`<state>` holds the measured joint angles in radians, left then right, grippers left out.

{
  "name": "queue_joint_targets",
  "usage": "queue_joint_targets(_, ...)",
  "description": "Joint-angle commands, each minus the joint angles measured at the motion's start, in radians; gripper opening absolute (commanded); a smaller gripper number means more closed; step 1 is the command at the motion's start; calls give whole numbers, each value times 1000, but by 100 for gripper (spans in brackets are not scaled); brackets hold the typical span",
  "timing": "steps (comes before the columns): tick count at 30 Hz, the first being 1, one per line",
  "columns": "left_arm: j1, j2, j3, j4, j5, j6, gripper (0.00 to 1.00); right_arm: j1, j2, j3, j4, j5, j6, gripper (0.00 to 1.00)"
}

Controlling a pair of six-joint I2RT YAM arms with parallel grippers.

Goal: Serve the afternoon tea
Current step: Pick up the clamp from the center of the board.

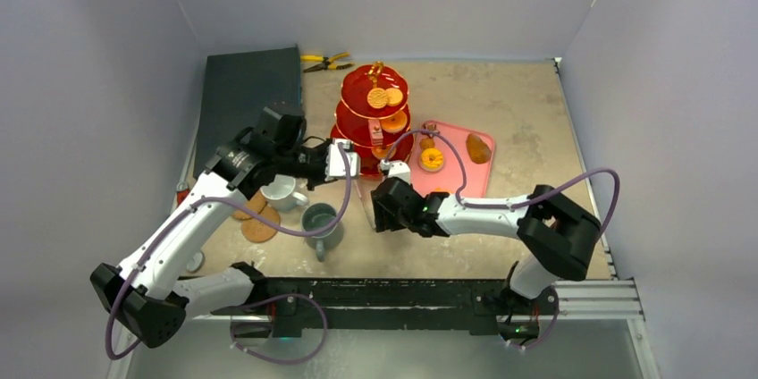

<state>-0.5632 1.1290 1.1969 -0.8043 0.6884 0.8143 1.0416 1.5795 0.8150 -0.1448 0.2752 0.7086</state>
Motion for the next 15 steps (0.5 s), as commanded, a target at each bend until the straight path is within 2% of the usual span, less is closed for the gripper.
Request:
queue_joint_targets(1,-1,-44,7,16,1,-24,4,0,-14,30,79,175,82,58)
queue_joint_targets(5,0,-62,1,18,-5,-31,4,1,4,7,139,206,96,51)
queue_joint_targets(13,-1,-82,-6,1,-24,-15,4,11,102,-13,257,202,109,53)
queue_joint_targets(15,0,-85,-6,0,-30,-14,4,12,134,-14,271,209,109,50)
